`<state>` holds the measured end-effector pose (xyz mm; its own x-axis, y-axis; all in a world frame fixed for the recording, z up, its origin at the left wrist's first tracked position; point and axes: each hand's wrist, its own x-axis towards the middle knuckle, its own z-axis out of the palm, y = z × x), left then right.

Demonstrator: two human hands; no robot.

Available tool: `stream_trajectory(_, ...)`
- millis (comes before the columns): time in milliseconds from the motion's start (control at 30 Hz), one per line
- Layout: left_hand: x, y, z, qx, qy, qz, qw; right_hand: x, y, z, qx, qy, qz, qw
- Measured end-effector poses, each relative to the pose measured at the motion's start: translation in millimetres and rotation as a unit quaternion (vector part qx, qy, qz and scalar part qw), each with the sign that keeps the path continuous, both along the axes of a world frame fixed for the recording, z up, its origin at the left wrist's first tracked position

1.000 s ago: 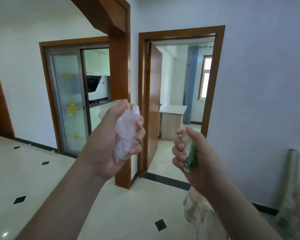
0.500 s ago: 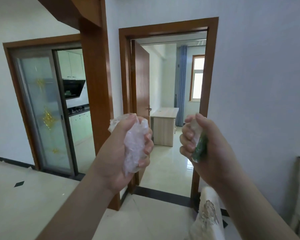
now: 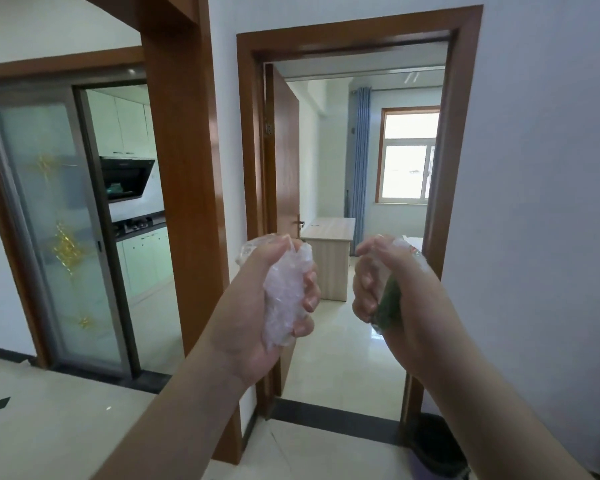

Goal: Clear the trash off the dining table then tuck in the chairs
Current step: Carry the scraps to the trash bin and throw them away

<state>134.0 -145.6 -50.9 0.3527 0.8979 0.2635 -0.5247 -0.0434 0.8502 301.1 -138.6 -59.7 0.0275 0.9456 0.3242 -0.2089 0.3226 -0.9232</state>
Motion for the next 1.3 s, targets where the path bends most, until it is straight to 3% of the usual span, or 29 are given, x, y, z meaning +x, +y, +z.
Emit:
stream_trajectory(200, 4.8, 86.3, -7.1, -0.007, -0.008, -0.058, 0.998, 6.9, 59.1, 2.6, 0.018, 0.024, -0.033, 0.999)
stream_trajectory(300, 19.9, 126.0, -15.6, -0.010, -0.017, -0.081, 0.997, 17.5, 88.9, -2.9, -0.019, 0.006, -0.084, 0.996)
stream_trajectory(867, 202.8, 347.1, -10.7, 0.021, 0.028, -0.191, 0.981, 179.3, 268.3, -4.6, 0.054, 0.040, -0.105, 0.992)
stream_trajectory(1300, 299.0, 494.7, -36.5, -0.014, 0.030, -0.260, 0.965, 256.8, 397.1, -24.8, 0.022, 0.030, -0.183, 0.982)
